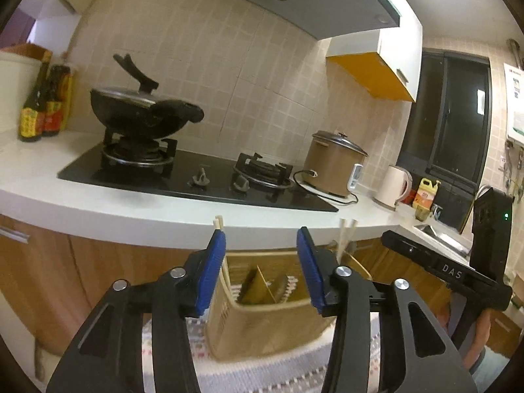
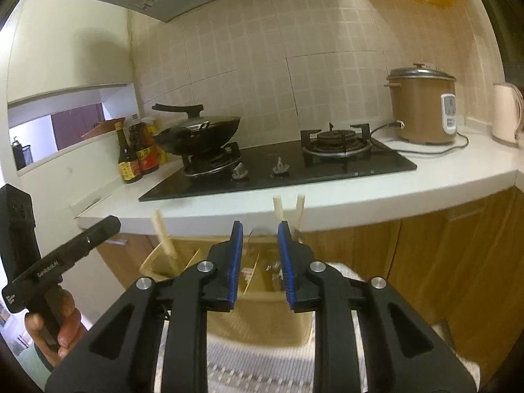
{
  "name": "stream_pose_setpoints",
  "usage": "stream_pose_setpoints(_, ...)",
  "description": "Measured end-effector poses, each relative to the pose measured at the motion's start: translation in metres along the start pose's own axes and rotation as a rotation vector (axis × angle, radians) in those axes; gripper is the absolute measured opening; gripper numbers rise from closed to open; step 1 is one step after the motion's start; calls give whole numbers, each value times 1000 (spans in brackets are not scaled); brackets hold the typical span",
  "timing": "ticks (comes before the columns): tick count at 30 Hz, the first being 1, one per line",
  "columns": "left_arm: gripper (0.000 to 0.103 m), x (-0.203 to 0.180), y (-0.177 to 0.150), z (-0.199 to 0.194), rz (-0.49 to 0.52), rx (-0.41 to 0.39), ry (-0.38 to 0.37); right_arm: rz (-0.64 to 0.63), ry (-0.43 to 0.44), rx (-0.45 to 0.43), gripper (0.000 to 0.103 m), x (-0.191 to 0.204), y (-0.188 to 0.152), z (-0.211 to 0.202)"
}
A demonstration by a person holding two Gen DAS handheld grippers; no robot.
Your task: Organize utensils
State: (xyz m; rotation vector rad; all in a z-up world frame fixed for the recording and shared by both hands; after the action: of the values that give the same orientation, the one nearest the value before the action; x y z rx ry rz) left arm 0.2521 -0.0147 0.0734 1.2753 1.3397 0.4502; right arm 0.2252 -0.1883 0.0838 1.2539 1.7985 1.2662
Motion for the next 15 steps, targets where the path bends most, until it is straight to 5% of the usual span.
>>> stream_pose_setpoints(3, 74, -10, -11, -23, 25, -9, 10, -6, 1, 11, 42, 12, -16, -25)
stream_pose_setpoints(8, 81, -25, -44, -52, 46, -6, 43, 8, -3, 24, 48, 32, -48, -58)
stream_pose_setpoints(15, 89, -21, -81, -73, 47, -66, 167, -67, -149, -35, 64, 51, -75, -86)
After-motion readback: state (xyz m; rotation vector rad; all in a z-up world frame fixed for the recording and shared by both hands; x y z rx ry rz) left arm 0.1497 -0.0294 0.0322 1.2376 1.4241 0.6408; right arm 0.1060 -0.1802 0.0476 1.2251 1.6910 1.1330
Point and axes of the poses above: each gripper's, at about its wrist camera, not at the fingertips, and z roughly the way its jaws point, x to its left, y to its top, the point moved 9 cm from there along z, roughly the way its jaws point, and after that the axes turned 11 degrees about -z, right-handed, at the moved point
